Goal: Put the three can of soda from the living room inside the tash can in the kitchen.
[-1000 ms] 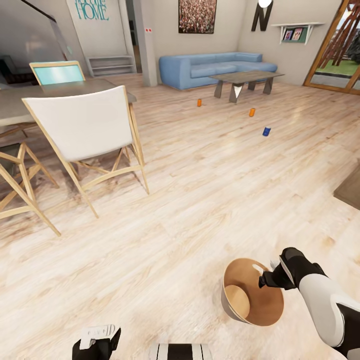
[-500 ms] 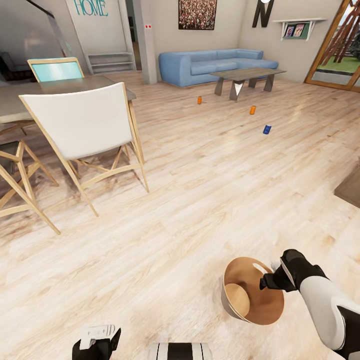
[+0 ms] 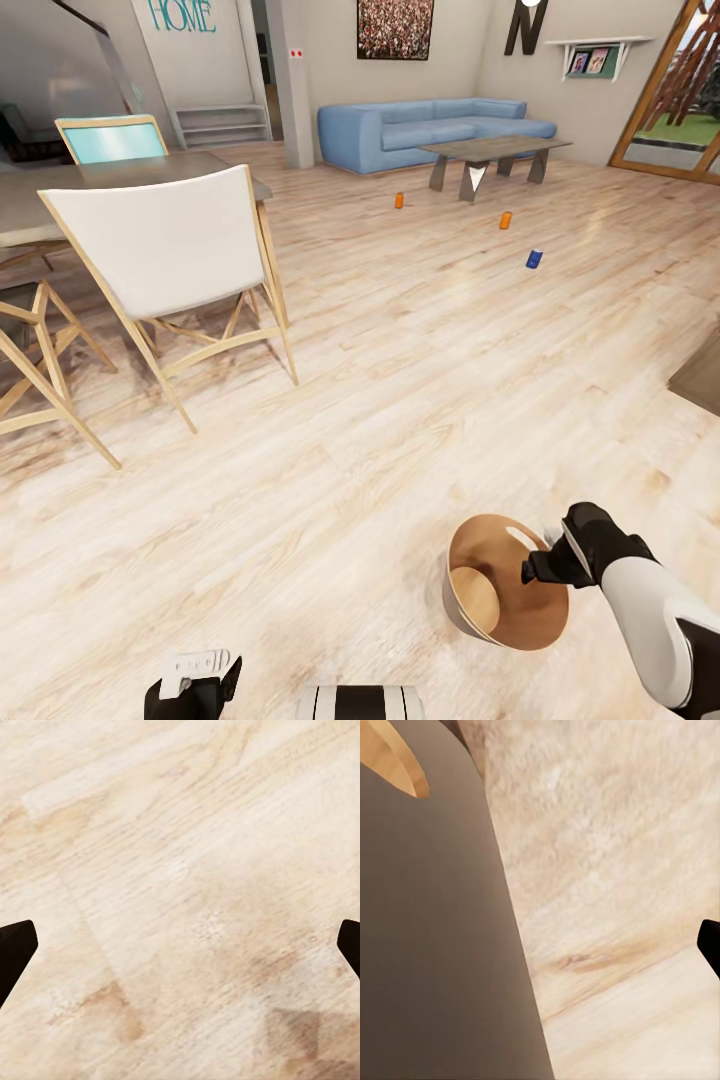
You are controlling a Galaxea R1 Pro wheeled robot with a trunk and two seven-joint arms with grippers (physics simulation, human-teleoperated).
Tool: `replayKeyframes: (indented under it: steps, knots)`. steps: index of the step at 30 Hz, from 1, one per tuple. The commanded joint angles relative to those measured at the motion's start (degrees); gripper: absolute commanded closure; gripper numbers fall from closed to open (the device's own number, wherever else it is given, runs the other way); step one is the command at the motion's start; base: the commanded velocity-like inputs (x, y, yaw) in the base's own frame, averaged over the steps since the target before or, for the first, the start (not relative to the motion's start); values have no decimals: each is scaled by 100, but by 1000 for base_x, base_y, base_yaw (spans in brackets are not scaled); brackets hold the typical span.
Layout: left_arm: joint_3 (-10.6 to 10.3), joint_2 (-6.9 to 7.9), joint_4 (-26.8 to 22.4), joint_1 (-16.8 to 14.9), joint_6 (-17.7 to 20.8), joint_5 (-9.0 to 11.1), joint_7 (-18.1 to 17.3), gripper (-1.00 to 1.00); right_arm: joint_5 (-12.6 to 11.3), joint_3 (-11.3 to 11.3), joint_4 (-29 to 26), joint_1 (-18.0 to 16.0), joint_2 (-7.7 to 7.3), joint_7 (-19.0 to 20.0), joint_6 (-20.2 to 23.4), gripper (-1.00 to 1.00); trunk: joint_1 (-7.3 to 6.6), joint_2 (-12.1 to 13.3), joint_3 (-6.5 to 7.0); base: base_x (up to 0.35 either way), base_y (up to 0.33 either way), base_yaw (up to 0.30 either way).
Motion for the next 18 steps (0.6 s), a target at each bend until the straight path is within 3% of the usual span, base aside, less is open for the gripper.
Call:
replayKeyframes:
  steps: [1, 8, 9, 18]
  knots:
    - [0, 0, -1, -1, 0, -1, 0, -100, 3, 0, 35, 15, 1, 0, 1, -100, 1, 1, -1, 0, 0, 0]
    - [0, 0, -1, -2, 0, -2, 0, -100, 5, 3, 35, 53, -6, 0, -1, -100, 1, 1, -1, 0, 0, 0]
    - [0, 0, -1, -3, 0, -3, 0, -100, 6, 3, 35, 55, -7, 0, 0, 100, 1, 1, -1, 0, 0, 0]
    - [0, 0, -7, -3, 0, -3, 0, -100, 9, 5, 75, 66, -29, -3, 3, 100, 1, 1, -1, 0, 0, 0]
